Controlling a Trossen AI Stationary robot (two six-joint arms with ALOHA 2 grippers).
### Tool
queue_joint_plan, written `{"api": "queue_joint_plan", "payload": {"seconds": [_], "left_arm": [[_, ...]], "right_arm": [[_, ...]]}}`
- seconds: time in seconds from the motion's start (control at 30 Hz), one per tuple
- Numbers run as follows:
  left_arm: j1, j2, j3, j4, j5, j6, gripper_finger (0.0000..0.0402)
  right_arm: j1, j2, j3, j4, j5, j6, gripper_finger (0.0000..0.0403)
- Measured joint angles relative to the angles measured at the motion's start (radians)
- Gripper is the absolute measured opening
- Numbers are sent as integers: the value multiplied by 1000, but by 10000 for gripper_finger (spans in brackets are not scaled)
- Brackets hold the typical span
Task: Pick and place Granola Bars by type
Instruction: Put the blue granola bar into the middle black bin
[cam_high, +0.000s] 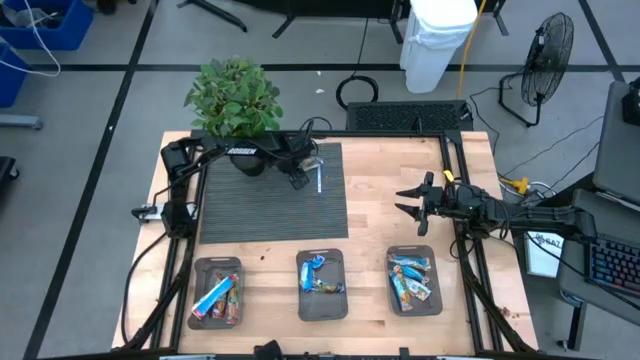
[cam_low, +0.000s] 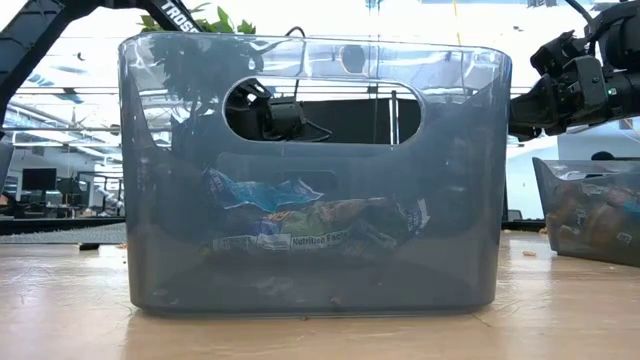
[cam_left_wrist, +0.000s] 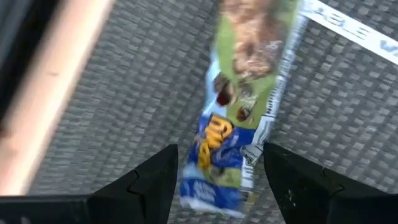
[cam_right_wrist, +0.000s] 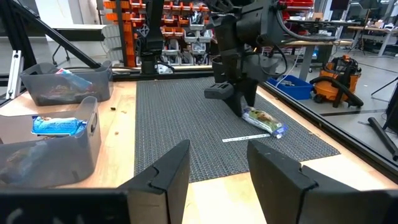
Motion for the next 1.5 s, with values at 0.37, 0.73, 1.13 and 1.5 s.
{"api": "queue_joint_plan", "payload": {"seconds": [0.37, 0.73, 1.13, 1.5], "left_arm": [[-43, -3, -33, -17, 157, -46, 196], [-86, -23, -33, -17, 142, -19, 18], [-159, -208, -24, 59, 166, 49, 13], [-374, -401, -23, 48, 229, 67, 12]], "right_arm": [[0, 0, 0, 0, 0, 0, 151], [0, 0, 0, 0, 0, 0, 151], [0, 2, 0, 2, 0, 0, 151], [0, 4, 0, 2, 0, 0, 151]]}}
